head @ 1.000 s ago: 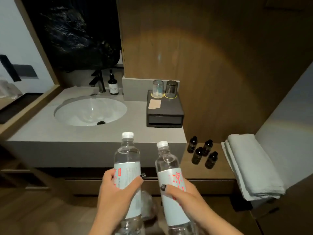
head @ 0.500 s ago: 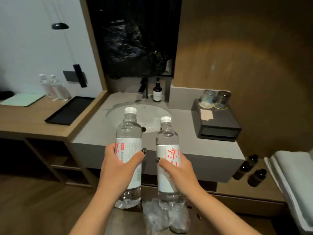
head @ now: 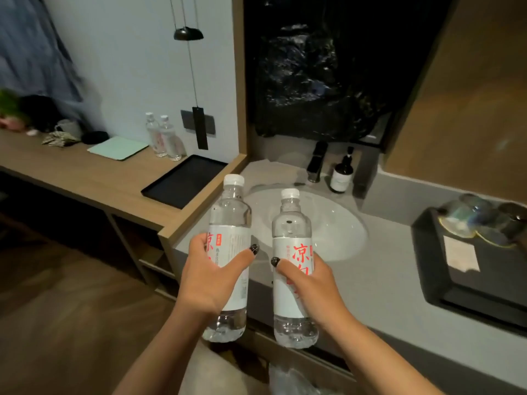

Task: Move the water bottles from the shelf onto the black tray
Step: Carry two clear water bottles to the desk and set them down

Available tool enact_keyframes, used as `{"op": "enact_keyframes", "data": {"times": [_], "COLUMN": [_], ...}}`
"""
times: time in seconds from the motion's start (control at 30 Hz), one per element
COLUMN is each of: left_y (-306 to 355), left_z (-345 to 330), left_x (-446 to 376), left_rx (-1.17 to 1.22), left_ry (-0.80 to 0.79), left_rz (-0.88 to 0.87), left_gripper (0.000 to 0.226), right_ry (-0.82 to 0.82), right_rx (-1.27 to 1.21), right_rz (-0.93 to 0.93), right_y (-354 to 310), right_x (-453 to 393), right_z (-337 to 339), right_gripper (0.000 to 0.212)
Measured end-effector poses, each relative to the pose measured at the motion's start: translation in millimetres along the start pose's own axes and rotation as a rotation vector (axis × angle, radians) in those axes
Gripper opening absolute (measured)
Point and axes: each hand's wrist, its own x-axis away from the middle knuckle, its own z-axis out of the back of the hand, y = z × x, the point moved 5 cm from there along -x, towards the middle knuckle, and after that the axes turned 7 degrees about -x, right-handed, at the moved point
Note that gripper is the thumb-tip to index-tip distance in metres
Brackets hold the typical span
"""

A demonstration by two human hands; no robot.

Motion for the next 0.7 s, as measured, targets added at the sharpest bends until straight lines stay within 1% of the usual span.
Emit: {"op": "enact_keyframes", "data": {"times": [0.07,0.17,0.27,0.4,0.57,0.7], "left_y": [-2.4,-9.4,-17.8,-31.2,-52.1,-68.6], "left_z": [3.2,14.4,32.2,61.8,112.4,163.1], "left_x": [-19.9,-45.4,-74.3,-116.5,-185.2,-240.4], "left_rx": [0.040,0.068,0.074,0.072,0.025,-0.027], "left_ry": [0.016,0.034,0.070,0.092,0.041,-0.014], "left_rz": [0.007,-0.003,0.042,0.087,0.067,0.037], "left_gripper": [0.054,0.054,0.054,0.054,0.061,0.058], "right_ry": [-0.031,-0.073,-0.112,-0.155,-0.125,-0.038], "right_rx": [0.037,0.059,0.076,0.142,0.127,0.106], "right_rz": [0.006,-0.002,-0.016,-0.029,-0.030,-0.060], "right_y": [-6.2,-12.6,-14.0,-10.9,-5.9,4.2], "right_x": [-25.1,-54.8,-77.3,-108.3,-146.8,-176.8], "right_z": [-11.7,-34.5,-62.3,-106.5,-174.3,-238.8], "right_gripper": [0.036,0.027,0.032,0.027,0.023,0.026]}}
